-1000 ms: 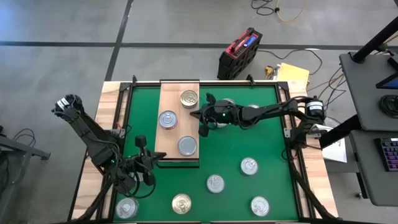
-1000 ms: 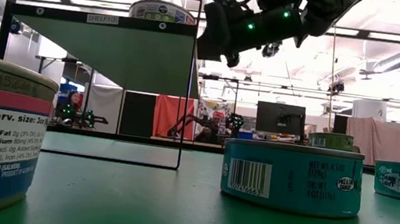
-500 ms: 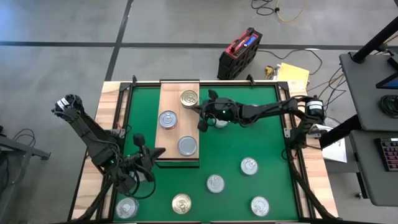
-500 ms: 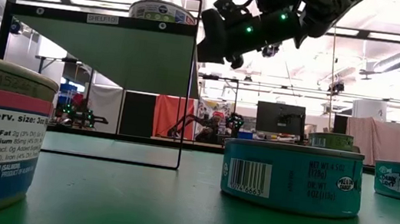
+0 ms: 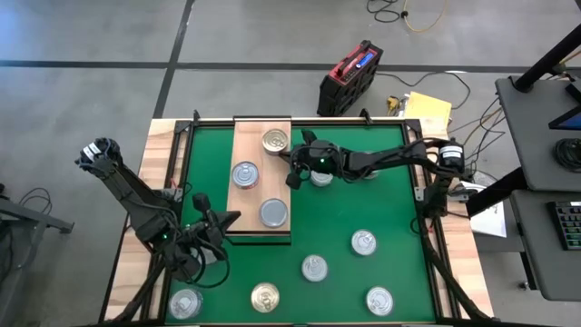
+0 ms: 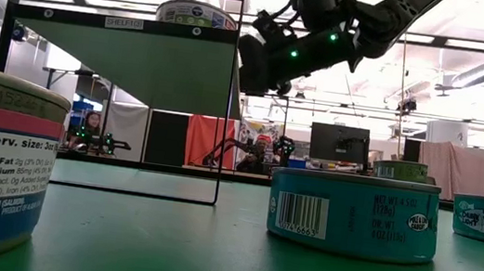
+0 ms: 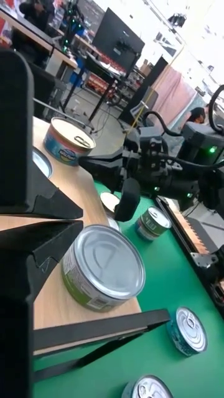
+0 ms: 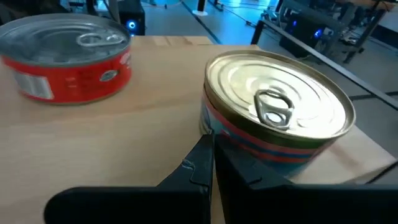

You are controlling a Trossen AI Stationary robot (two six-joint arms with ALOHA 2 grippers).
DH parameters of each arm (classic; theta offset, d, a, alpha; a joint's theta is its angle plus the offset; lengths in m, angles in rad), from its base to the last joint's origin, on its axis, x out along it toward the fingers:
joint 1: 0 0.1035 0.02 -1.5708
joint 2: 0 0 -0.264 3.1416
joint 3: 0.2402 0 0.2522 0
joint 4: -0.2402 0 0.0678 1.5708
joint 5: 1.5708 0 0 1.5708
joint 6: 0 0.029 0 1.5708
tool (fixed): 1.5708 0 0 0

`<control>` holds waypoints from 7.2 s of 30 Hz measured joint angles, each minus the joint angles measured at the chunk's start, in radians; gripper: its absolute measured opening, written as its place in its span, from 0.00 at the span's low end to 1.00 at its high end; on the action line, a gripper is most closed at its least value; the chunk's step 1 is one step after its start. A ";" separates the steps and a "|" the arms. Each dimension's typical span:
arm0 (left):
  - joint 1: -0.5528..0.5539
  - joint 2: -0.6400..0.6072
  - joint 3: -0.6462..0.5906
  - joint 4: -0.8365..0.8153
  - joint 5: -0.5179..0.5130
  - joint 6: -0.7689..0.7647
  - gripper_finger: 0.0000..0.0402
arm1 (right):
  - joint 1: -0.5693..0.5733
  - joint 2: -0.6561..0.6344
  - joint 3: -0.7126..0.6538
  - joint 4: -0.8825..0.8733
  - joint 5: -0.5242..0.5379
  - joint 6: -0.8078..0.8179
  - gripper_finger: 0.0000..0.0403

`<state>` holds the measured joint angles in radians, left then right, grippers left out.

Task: Stack canned seafood by type on shelf
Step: Put the blue and pink tuna can on the shelf, then stack the red tuna can on top of the red tuna can on the shelf

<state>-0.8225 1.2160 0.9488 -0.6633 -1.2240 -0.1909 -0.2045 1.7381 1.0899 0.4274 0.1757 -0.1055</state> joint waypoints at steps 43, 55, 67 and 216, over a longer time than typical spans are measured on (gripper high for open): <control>0.003 -0.001 -0.004 -0.043 -0.051 -0.012 0.00 | -0.140 0.124 0.414 -0.425 -0.151 0.000 0.02; 0.003 -0.001 -0.004 -0.042 -0.069 -0.012 0.00 | -0.150 0.123 0.413 -0.428 -0.150 -0.018 0.02; 0.003 -0.001 -0.004 -0.040 -0.069 -0.019 0.00 | -0.144 0.071 0.410 -0.429 -0.150 -0.026 0.02; -0.136 0.667 0.377 -0.665 0.990 -1.161 0.00 | 0.858 -0.324 -0.306 -0.150 0.507 0.427 0.02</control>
<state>-0.9588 1.8828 1.3260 -1.3288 -0.2342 -1.3523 0.6537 1.4143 0.7841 0.2771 0.6823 0.3218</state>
